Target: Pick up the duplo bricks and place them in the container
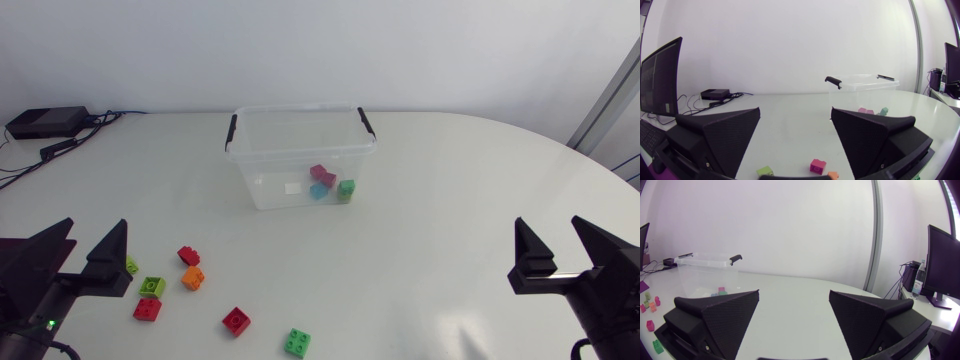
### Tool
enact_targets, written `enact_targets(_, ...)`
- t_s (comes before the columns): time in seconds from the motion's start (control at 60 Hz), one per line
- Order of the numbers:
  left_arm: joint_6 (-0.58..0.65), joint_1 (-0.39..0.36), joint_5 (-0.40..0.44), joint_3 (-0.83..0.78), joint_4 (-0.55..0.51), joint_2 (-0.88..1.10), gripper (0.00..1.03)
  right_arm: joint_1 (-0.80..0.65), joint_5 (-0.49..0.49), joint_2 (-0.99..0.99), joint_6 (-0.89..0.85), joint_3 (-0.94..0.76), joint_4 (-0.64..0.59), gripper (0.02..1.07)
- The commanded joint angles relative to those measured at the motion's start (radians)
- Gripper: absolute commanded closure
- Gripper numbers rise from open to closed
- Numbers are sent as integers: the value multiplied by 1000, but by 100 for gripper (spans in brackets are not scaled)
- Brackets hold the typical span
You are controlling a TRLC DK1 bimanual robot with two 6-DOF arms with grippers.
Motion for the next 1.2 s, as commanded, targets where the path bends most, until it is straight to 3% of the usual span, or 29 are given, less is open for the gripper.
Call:
enact_targets(0.0,-11,0,0,-16,-1,-8,4,6,7,-6,18,-24,-5,6)
enact_targets(0.433,-13,9,0,-16,2,-8,4,13,7,-7,15,-24,-3,6)
enact_targets(0.5,-20,13,-2,-16,36,-10,4,15,4,-9,14,-25,30,6)
enact_targets(0.7,-43,13,-3,95,-19,18,4,41,0,90,15,42,116,6)
enact_targets(0.8,-69,16,-5,225,-27,206,4,55,-2,356,15,154,188,6)
enact_targets(0.9,-89,18,-5,334,-64,394,5,96,9,496,18,235,202,6)
enact_targets(0.933,-95,26,-6,444,-133,588,7,147,32,574,20,283,202,6)
enact_targets(1.0,-86,24,-8,544,-238,733,7,199,53,695,20,341,195,6)
enact_targets(1.017,-69,27,-9,601,-312,808,7,199,53,711,20,347,195,6)
enact_targets(1.183,144,82,-8,704,-456,1021,7,228,49,906,29,439,99,6)
